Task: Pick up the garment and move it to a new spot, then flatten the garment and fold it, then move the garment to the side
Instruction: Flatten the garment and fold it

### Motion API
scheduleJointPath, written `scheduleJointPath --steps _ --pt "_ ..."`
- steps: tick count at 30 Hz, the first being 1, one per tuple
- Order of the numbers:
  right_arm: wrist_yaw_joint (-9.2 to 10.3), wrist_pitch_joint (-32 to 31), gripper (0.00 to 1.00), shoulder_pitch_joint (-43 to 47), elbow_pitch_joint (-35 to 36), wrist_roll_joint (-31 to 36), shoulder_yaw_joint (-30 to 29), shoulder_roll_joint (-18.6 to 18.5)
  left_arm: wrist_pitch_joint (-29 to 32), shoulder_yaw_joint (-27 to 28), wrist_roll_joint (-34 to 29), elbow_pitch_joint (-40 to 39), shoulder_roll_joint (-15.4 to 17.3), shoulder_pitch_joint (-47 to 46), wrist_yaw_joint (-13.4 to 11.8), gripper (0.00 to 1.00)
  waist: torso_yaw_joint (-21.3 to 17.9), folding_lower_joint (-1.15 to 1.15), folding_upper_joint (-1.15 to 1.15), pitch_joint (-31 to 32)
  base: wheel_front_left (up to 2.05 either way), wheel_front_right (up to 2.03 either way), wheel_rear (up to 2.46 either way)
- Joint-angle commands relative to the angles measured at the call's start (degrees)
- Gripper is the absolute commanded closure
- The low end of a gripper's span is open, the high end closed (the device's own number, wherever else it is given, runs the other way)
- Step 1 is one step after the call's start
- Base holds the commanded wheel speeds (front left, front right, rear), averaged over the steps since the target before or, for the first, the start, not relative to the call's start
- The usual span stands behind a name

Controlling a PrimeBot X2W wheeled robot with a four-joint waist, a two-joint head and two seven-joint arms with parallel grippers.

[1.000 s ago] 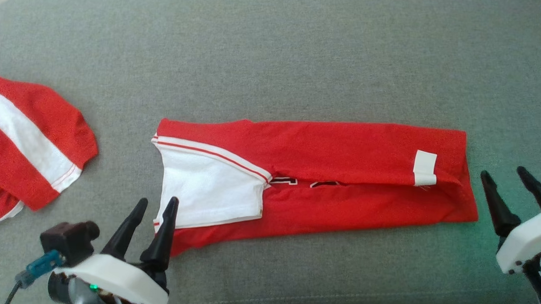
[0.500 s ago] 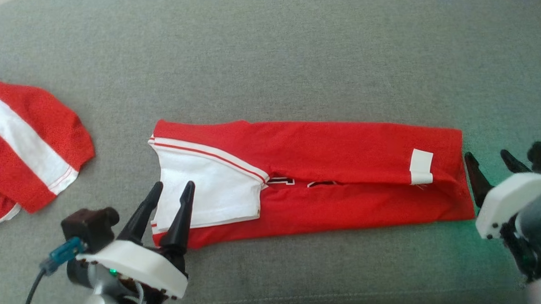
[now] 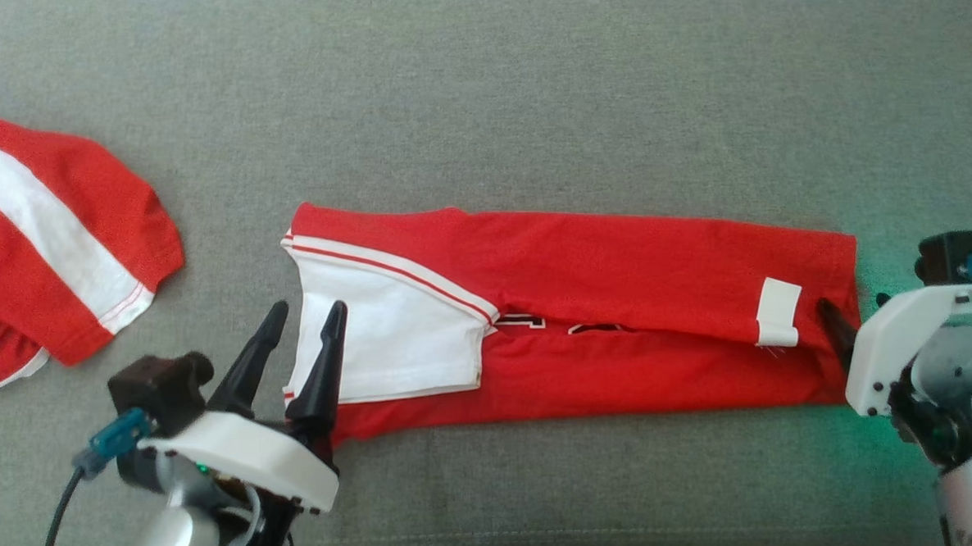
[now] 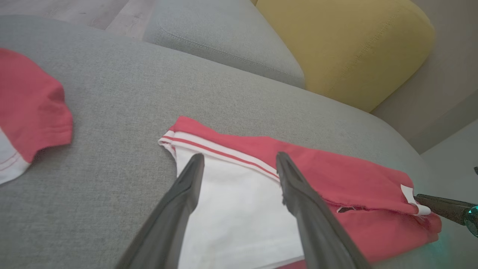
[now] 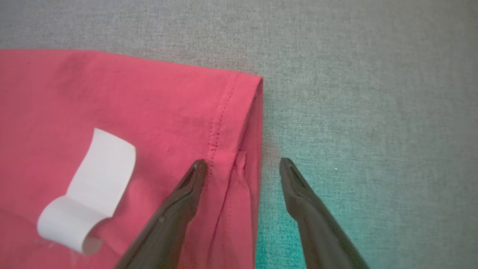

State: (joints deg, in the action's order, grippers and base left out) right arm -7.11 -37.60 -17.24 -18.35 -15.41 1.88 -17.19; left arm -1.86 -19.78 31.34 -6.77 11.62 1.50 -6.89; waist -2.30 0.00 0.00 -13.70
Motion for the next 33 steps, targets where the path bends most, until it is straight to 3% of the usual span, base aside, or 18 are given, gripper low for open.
scheduleJointPath --steps 1,10,12,13,15,17,24,33 --pt "-0.37 -0.8 0.00 -2.5 0.8 -0.6 1.1 -1.3 -0.6 1.5 -0.6 -1.6 -0.1 -2.7 -0.2 0.00 0.1 0.00 0.00 -0.2 0.00 0.00 0.00" --pt "-0.37 -4.0 0.00 -5.5 -4.6 -3.9 1.1 -0.9 -0.6 0.8 -1.1 -1.1 0.1 -3.8 0.0 0.00 0.6 0.00 0.00 -1.0 0.00 0.00 0.00" --pt "-0.37 -4.5 0.45 -5.8 -5.6 -4.9 1.0 -0.8 -0.6 0.7 -1.2 -1.0 0.2 -4.0 -0.1 0.00 0.8 0.00 0.00 -1.1 0.00 0.00 0.00" --pt "-0.37 -4.7 0.57 -6.0 -6.1 -5.4 0.9 -0.7 -0.6 0.7 -1.3 -1.0 0.2 -4.1 -0.1 0.00 0.9 0.00 0.00 -1.1 0.00 0.00 0.00" --pt "-0.37 -4.9 0.73 -6.1 -6.8 -6.3 1.0 -0.7 -0.6 0.7 -1.3 -1.0 0.3 -4.2 -0.2 0.00 1.0 0.00 0.00 -1.0 0.00 0.00 0.00" --pt "-0.37 -4.7 1.00 -6.2 -7.3 -7.3 1.0 -0.7 -0.5 0.7 -1.3 -0.9 0.4 -4.2 -0.3 0.00 1.0 0.00 0.00 -0.9 0.00 0.00 0.00" --pt "-0.37 -2.1 1.00 -7.7 -7.5 -8.9 1.0 -1.6 -0.3 0.9 -1.5 -1.1 0.8 -4.2 -0.9 0.00 0.3 0.00 0.00 -0.1 0.00 0.00 0.00" --pt "-0.37 -2.3 1.00 -6.7 -2.8 -8.7 -1.0 -7.0 -0.6 0.5 -1.4 -1.0 0.8 -4.1 -1.0 0.00 -1.7 0.00 0.00 1.4 0.00 0.00 0.00"
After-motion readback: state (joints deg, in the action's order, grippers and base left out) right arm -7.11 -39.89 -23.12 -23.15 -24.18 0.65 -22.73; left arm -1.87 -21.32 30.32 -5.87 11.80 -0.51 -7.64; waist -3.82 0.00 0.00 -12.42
